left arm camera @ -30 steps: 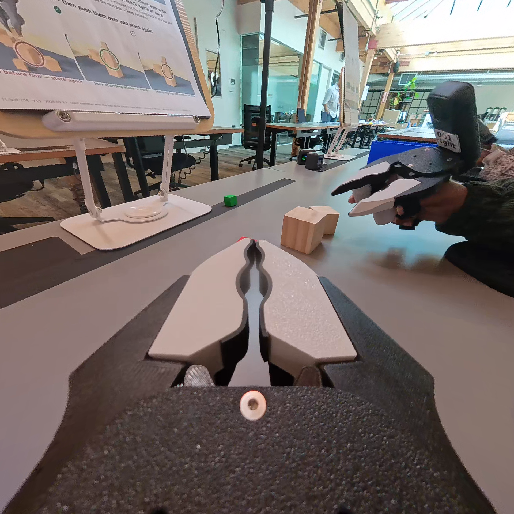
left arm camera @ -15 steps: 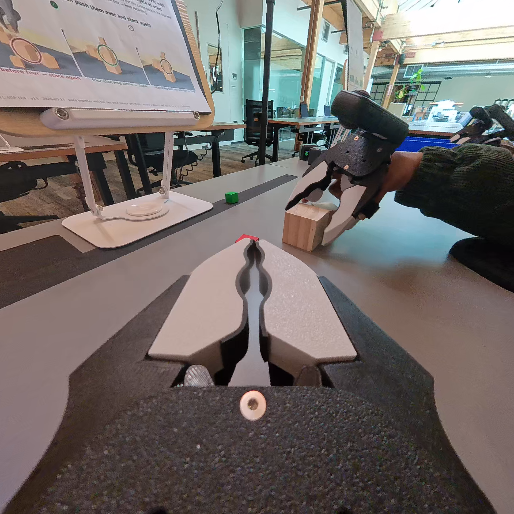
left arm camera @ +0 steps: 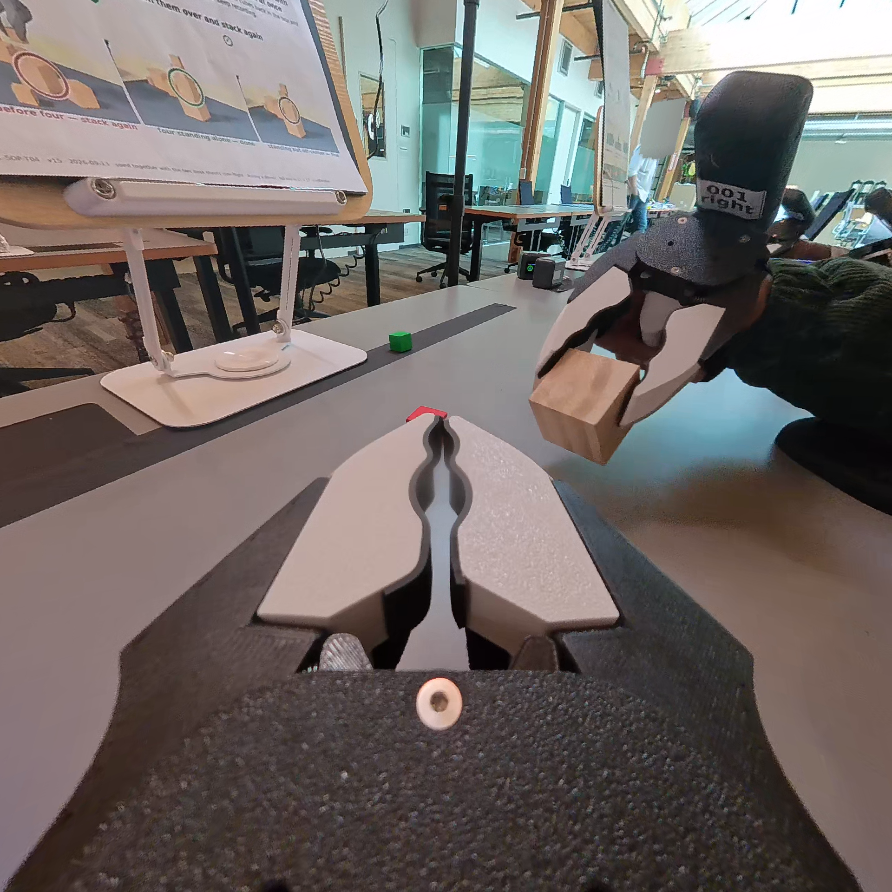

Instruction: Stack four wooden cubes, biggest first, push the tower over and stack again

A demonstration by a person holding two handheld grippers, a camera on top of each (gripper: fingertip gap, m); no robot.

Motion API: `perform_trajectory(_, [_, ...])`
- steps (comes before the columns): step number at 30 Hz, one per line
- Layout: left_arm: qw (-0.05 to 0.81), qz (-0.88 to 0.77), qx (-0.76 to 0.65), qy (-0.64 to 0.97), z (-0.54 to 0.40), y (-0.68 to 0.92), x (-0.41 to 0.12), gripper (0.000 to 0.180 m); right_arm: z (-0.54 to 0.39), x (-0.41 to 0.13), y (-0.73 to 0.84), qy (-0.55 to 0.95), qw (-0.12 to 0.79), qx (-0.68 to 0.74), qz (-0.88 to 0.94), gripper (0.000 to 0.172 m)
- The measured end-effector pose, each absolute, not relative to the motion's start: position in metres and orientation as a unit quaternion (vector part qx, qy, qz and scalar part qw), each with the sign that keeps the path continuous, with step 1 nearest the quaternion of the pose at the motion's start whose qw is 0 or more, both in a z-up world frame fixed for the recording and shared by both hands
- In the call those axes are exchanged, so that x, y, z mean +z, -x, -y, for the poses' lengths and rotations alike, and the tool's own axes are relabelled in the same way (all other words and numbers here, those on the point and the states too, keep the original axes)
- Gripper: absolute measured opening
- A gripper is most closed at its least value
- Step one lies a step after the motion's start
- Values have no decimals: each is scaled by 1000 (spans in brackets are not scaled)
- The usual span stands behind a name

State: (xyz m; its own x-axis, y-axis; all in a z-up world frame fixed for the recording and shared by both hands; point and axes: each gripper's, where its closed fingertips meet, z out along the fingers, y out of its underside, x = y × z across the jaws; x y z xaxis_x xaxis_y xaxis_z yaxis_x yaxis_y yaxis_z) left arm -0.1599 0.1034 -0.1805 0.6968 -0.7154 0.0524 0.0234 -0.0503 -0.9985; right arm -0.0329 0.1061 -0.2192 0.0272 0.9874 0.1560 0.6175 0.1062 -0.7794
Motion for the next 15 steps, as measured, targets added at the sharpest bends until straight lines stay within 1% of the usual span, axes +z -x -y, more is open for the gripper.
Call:
perform_trajectory(1, [638,-261,-289,664,-103,160,-180,0,-99,-215,39,607,368,285,645,63])
perform_trajectory(4, [638,-262,-288,665,-103,160,-181,0,-78,-217,52,576,353,338,655,63])
perform_trajectory(7, [639,-262,-288,664,-103,160,-180,0,-75,-242,42,577,315,292,695,62])
perform_trajectory(10, [638,-263,-287,664,-103,159,-180,0,-80,-253,21,602,274,252,707,62])
perform_trajectory(11, [637,-264,-287,665,-103,159,-181,0,-82,-254,18,609,270,242,705,66])
perform_trajectory(15, [636,-264,-288,666,-103,159,-181,0,-78,-248,24,610,274,239,704,64])
